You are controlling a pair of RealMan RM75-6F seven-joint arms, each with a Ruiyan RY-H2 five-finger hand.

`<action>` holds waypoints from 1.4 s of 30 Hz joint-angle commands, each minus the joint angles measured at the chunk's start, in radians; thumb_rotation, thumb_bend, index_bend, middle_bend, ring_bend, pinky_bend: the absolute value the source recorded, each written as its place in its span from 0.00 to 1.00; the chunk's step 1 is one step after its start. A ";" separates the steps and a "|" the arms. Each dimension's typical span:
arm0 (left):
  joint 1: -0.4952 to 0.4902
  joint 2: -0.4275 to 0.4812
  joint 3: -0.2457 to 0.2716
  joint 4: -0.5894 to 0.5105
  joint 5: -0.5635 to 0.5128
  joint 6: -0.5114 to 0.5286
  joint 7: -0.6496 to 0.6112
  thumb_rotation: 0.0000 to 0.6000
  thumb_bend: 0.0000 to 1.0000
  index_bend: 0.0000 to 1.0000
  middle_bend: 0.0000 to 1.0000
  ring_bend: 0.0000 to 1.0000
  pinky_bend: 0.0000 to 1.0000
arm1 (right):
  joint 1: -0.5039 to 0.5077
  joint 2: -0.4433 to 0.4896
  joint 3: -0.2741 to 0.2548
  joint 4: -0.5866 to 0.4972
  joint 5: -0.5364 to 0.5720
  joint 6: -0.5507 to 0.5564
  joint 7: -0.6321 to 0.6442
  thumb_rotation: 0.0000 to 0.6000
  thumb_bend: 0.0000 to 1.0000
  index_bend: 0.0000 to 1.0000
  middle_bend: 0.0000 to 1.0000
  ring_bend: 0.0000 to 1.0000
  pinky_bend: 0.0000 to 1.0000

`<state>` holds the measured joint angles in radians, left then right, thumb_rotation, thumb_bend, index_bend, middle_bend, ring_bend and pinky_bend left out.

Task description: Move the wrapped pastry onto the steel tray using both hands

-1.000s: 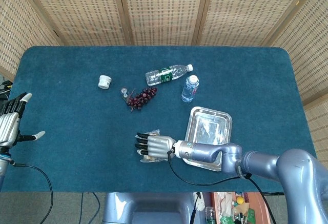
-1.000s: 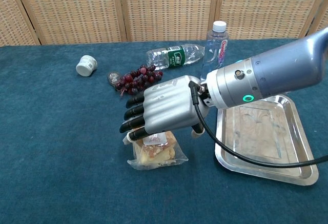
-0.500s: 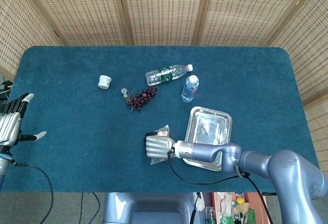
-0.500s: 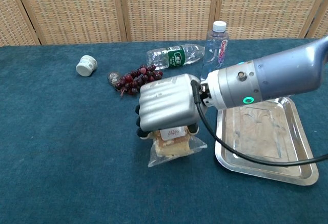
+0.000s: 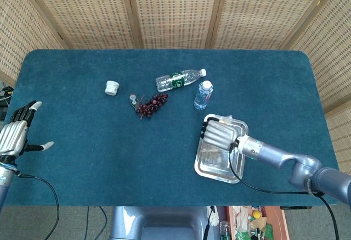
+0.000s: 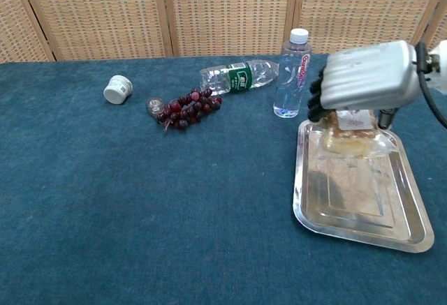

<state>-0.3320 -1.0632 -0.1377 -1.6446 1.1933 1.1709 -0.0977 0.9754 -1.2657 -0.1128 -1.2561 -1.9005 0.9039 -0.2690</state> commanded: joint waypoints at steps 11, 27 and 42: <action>0.003 -0.001 0.001 -0.016 0.016 -0.003 0.004 1.00 0.00 0.00 0.00 0.00 0.00 | -0.097 -0.006 0.038 -0.044 0.131 -0.005 -0.140 1.00 0.00 0.00 0.00 0.00 0.06; 0.048 -0.002 0.034 -0.017 0.112 0.071 -0.014 1.00 0.00 0.00 0.00 0.00 0.00 | -0.509 0.121 0.088 -0.302 0.356 0.499 -0.131 1.00 0.00 0.00 0.00 0.00 0.00; 0.133 -0.008 0.101 -0.022 0.254 0.206 -0.010 1.00 0.00 0.00 0.00 0.00 0.00 | -0.779 -0.008 0.094 -0.269 0.418 0.740 0.085 1.00 0.00 0.00 0.00 0.00 0.00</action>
